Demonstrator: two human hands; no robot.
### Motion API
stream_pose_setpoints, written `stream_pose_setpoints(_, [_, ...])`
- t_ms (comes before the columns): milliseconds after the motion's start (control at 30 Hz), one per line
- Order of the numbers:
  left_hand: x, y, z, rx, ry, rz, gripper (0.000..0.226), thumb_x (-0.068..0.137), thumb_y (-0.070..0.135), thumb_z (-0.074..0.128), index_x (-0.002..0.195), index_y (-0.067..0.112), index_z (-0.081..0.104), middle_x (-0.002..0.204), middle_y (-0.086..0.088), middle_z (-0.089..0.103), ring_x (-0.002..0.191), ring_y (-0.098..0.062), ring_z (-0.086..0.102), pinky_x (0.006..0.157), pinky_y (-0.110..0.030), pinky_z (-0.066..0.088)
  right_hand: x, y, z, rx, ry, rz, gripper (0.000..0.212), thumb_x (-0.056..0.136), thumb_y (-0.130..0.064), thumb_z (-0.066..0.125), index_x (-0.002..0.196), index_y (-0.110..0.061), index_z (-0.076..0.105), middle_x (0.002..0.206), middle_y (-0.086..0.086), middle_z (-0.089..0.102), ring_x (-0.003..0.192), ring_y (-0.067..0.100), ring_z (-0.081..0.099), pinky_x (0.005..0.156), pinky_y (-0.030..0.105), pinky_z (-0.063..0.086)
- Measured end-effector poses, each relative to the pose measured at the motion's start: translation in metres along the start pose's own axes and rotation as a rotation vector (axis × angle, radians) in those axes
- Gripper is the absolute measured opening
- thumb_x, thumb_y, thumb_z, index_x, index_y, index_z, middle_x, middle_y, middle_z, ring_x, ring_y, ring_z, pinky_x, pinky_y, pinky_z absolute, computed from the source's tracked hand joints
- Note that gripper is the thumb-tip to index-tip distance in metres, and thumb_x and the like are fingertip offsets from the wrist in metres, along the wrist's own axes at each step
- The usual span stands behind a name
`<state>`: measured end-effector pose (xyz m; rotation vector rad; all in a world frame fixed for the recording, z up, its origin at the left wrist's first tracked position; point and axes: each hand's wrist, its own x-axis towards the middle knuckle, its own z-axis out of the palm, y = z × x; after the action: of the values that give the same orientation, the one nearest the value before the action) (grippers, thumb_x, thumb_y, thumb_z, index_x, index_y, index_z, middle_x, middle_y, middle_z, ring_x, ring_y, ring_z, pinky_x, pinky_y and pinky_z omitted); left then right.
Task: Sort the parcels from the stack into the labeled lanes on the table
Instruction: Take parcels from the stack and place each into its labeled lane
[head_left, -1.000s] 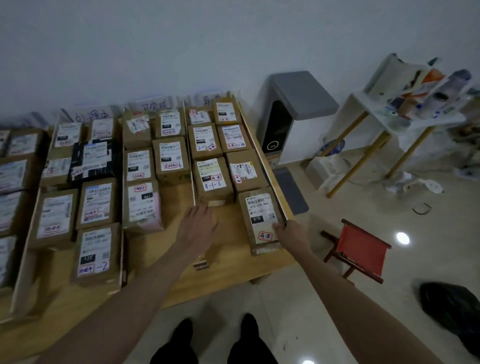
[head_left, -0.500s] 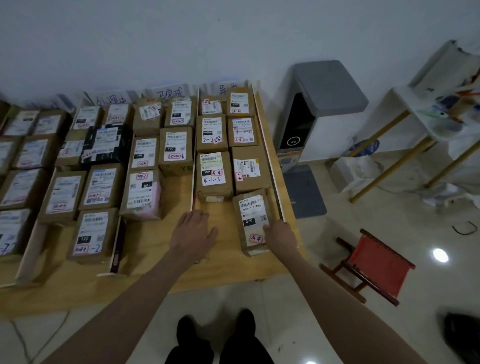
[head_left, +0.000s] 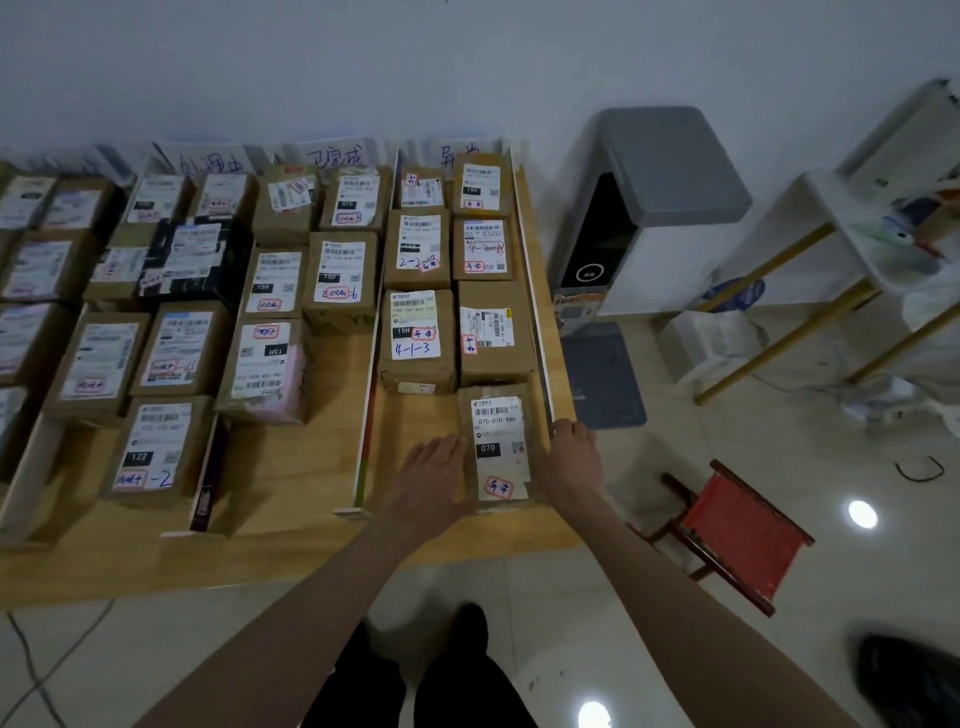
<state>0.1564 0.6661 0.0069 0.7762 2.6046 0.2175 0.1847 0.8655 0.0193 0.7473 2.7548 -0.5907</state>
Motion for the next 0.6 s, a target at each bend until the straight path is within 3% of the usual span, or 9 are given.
stream_pose_setpoints(100, [0.007, 0.009, 0.011, 0.047, -0.035, -0.015, 0.099, 0.087, 0.058, 0.058, 0.157, 0.012, 0.004, 0.164, -0.004, 0.003, 0.151, -0.023, 0.006, 0.123, -0.041, 0.005, 0.003, 0.014, -0.005, 0.023, 0.028, 0.010, 0.033, 0.097, -0.018, 0.051, 0.128, -0.007, 0.052, 0.130, 0.009, 0.053, 0.122, 0.025, 0.045, 0.101, 0.036, 0.042])
stream_pose_setpoints(400, [0.021, 0.020, 0.005, 0.140, -0.028, -0.014, 0.101, 0.087, 0.062, 0.056, 0.156, 0.009, 0.004, 0.163, -0.008, 0.007, 0.150, -0.027, 0.009, 0.123, -0.043, 0.007, 0.002, 0.028, -0.021, -0.004, 0.047, -0.071, 0.040, 0.100, -0.025, 0.048, 0.138, -0.012, 0.049, 0.137, 0.006, 0.053, 0.127, 0.023, 0.048, 0.105, 0.037, 0.041])
stream_pose_setpoints(500, [0.019, 0.017, -0.009, 0.091, 0.005, -0.021, 0.097, 0.086, 0.068, 0.049, 0.155, 0.010, 0.013, 0.161, -0.008, 0.016, 0.149, -0.026, 0.013, 0.123, -0.043, 0.009, 0.005, 0.017, -0.030, -0.049, 0.085, -0.165, 0.040, 0.102, -0.030, 0.044, 0.139, -0.014, 0.047, 0.142, 0.005, 0.050, 0.132, 0.023, 0.044, 0.109, 0.038, 0.038])
stream_pose_setpoints(600, [0.017, -0.005, -0.043, 0.081, 0.146, -0.029, 0.073, 0.093, 0.060, 0.041, 0.149, 0.015, 0.031, 0.156, -0.005, 0.030, 0.145, -0.023, 0.023, 0.121, -0.041, 0.013, 0.007, -0.005, -0.042, -0.088, 0.131, -0.256, 0.042, 0.105, -0.036, 0.037, 0.141, -0.017, 0.045, 0.148, 0.004, 0.044, 0.139, 0.022, 0.037, 0.114, 0.040, 0.034])
